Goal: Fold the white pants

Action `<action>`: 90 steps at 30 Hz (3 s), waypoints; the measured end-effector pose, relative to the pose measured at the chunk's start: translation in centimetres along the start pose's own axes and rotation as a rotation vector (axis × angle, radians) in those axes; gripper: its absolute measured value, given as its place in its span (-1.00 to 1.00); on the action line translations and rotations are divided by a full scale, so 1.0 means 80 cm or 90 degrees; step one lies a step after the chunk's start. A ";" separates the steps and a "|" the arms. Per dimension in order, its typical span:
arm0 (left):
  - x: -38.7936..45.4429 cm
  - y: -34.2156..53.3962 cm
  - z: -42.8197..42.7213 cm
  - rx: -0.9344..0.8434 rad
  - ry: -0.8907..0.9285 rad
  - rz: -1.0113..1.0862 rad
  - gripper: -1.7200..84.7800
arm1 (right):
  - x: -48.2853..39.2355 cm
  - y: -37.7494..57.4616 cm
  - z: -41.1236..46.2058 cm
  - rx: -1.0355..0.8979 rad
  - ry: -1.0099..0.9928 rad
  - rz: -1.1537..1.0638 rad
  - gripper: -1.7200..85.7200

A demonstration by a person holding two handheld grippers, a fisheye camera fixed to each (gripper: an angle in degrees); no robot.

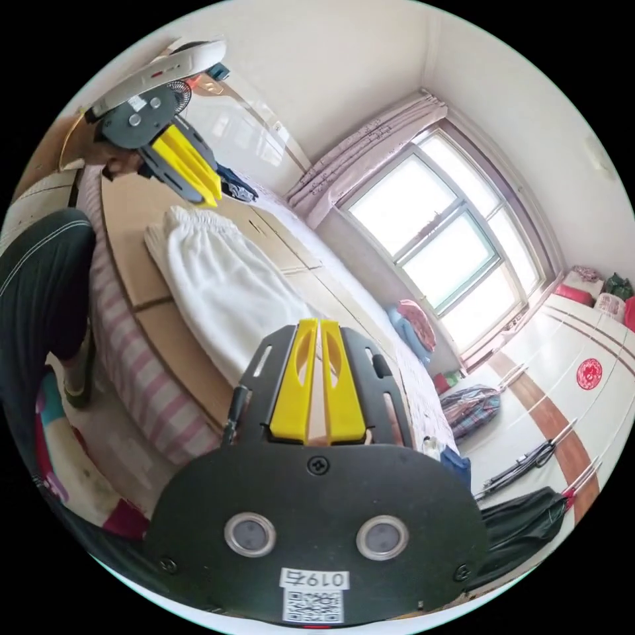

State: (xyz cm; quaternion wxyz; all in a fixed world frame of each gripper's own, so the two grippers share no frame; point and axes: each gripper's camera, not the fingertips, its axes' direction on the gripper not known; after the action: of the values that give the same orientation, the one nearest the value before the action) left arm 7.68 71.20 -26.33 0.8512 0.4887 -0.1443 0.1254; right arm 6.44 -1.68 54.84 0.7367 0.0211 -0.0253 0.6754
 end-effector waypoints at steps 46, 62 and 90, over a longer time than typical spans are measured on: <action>-0.136 -0.100 0.358 -0.052 0.409 -0.172 -0.94 | 0.240 -0.819 0.043 -0.291 -0.690 0.526 -0.66; -0.146 -0.094 0.409 -0.032 0.391 -0.168 -0.94 | 0.043 -1.099 0.098 -0.512 -0.727 0.297 -0.77; -0.377 0.091 0.557 0.028 0.361 -0.413 -0.93 | -0.377 -1.279 0.076 -0.610 -0.442 0.143 -0.86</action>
State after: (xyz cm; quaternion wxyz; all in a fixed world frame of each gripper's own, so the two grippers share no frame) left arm -28.36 33.88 -10.21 0.8421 0.4728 0.2589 -0.0166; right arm 105.74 -40.98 59.28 0.5368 -0.0969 -0.5679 0.6164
